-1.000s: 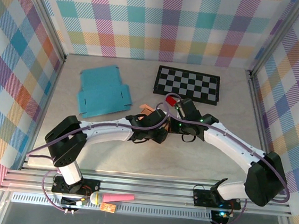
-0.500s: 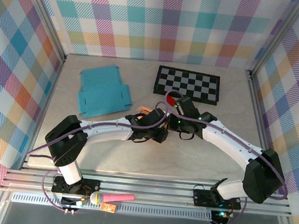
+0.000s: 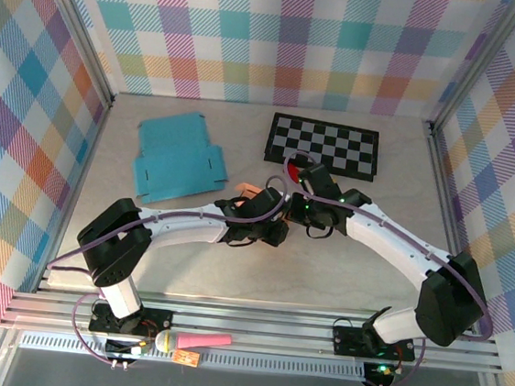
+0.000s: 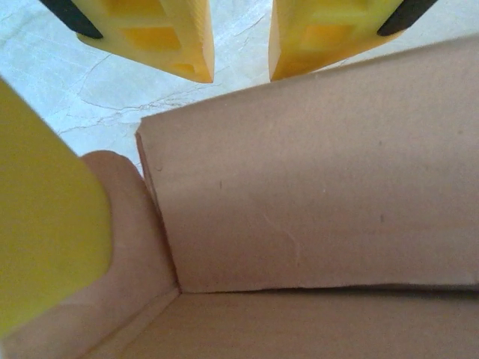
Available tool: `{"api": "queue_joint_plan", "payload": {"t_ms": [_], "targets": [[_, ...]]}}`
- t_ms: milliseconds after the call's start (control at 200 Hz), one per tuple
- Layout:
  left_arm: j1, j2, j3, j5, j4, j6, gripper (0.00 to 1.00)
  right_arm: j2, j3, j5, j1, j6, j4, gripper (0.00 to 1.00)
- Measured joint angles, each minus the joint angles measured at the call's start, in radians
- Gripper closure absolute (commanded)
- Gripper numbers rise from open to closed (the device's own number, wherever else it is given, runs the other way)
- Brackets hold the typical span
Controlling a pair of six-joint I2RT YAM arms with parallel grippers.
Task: Fold the paper box
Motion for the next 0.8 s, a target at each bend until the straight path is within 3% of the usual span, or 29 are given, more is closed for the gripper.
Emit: {"api": "queue_joint_plan", "payload": {"t_ms": [800], "targets": [[0.011,0.0,-0.022,0.013,0.036,-0.008,0.76,0.018,0.021,0.072,0.042,0.073,-0.014,1.0]]}}
